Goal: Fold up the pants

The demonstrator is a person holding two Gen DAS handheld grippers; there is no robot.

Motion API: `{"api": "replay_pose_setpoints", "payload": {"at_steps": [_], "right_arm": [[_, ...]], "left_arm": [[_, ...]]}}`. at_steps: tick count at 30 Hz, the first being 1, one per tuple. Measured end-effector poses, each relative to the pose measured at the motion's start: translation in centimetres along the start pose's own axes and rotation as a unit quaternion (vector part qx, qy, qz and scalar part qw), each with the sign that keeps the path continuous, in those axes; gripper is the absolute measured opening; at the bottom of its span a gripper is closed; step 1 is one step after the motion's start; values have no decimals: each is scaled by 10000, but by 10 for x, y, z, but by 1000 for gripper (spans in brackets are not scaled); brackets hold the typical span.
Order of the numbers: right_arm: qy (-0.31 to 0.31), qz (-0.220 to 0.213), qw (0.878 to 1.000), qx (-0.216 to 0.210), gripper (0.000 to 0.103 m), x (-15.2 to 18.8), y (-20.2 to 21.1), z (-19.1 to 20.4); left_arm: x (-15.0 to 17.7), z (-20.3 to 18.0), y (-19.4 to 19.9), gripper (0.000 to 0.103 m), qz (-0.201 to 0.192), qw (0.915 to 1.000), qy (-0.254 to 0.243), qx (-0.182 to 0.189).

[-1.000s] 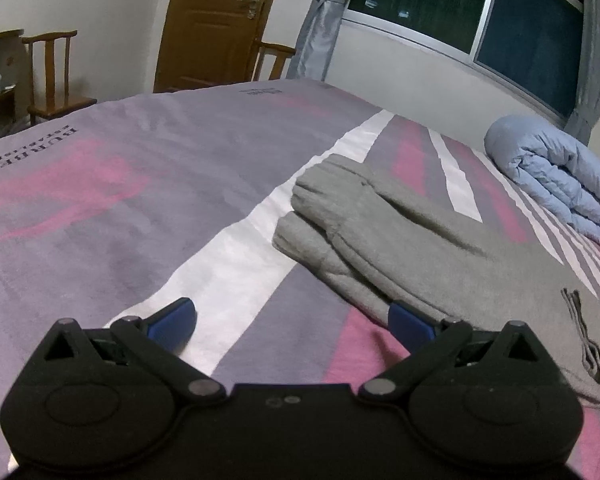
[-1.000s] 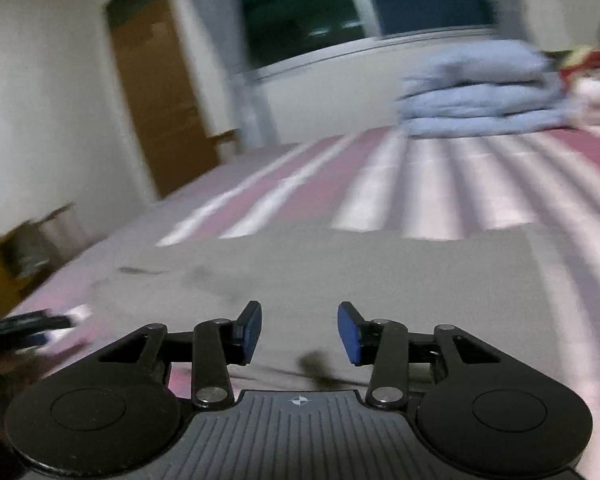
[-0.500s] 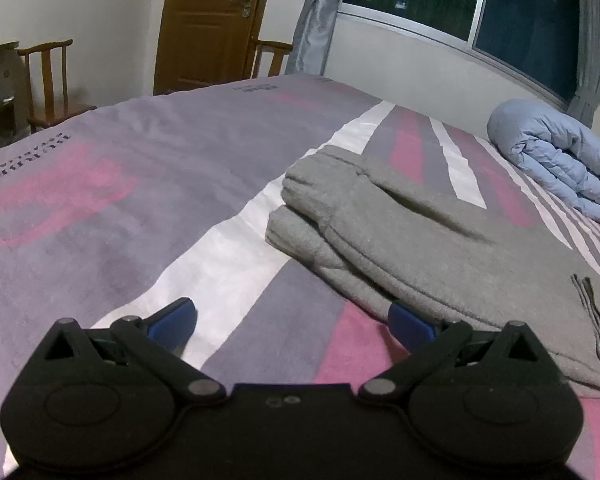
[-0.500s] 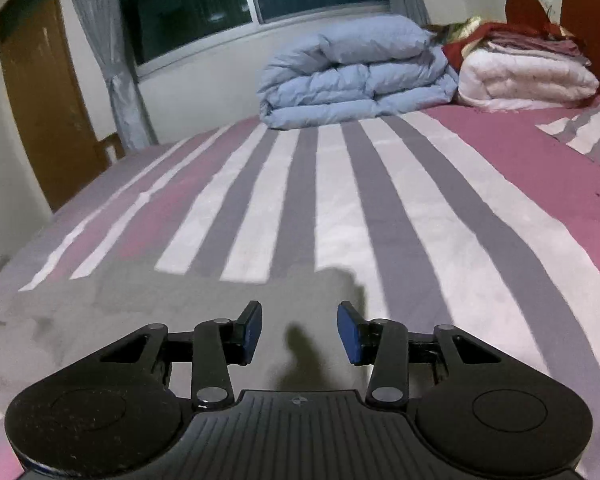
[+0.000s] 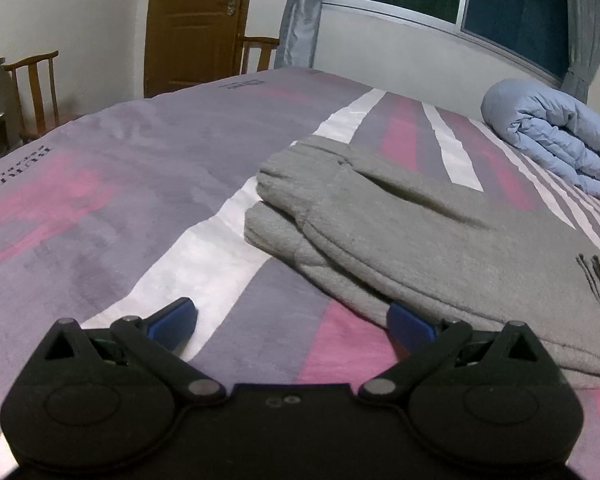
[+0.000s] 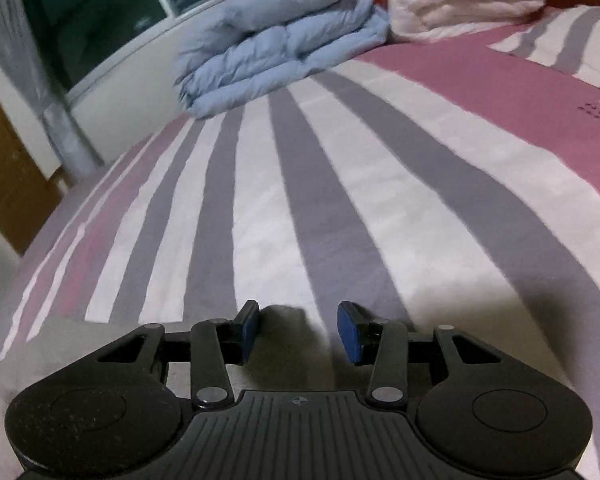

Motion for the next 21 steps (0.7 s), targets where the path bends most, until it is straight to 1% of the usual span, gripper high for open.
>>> {"api": "replay_pose_setpoints", "payload": {"at_steps": [1,2,4,5,6,7,8,9,10,12,13,15,17,19,20,21], "right_arm": [[167,-229,9996,-27,43,-3,14,6],[341,-381,9985,-211,43,-4,23,14],[808,-380,9945,-549,43,2,36,36],[1001,-315,9928,-581,43,5,35,42],[1100,-140,9929,-437,43,9,27,44],[1042,206,9943,-92,43,14,11,37],[832,640,9944,120,43,21,-7,26],[585,739,9955,35,44,23,-10,21],[633,529,9966,-65,44,23,1,27],[1112,280,9932,-205,46,34,21,50],[1374,105,9899,-348,52,44,35,67],[1801,-33,9805,-784,65,67,55,99],[2204,-188,9699,-1016,66,92,71,130],[2532,-363,9611,-1045,66,110,76,155],[2791,-539,9555,-789,66,116,77,165],[2848,-655,9546,-569,66,120,75,171]], "left_arm": [[0,0,0,97,-7,10000,14,14],[0,1,0,97,-8,10000,16,18],[0,1,0,97,-3,10000,10,13],[1,1,0,97,-1,10000,3,5],[1,1,1,97,-2,10000,-7,7],[1,1,1,97,2,10000,-7,14],[1,2,2,97,2,10000,10,20],[2,2,3,97,-1,10000,33,25],[2,2,4,97,-1,10000,33,35],[1,1,4,97,2,10000,-6,50],[1,1,3,97,3,10000,5,66],[-1,2,3,97,0,9999,59,87],[0,1,4,97,-1,9999,34,116],[2,1,5,97,14,9999,-6,145],[3,2,6,97,16,9999,-15,161],[3,4,8,97,10,9998,-6,174]]}}
Point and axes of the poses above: each gripper's, at about its wrist camera, not at the fingertips, and y roughly against the way its jaws point, z to its left, x to its underside, the point moved 8 cm from there along -y, roughly the way its jaws point, and after that the axes turned 7 degrees about z, right-handed, at the moved point
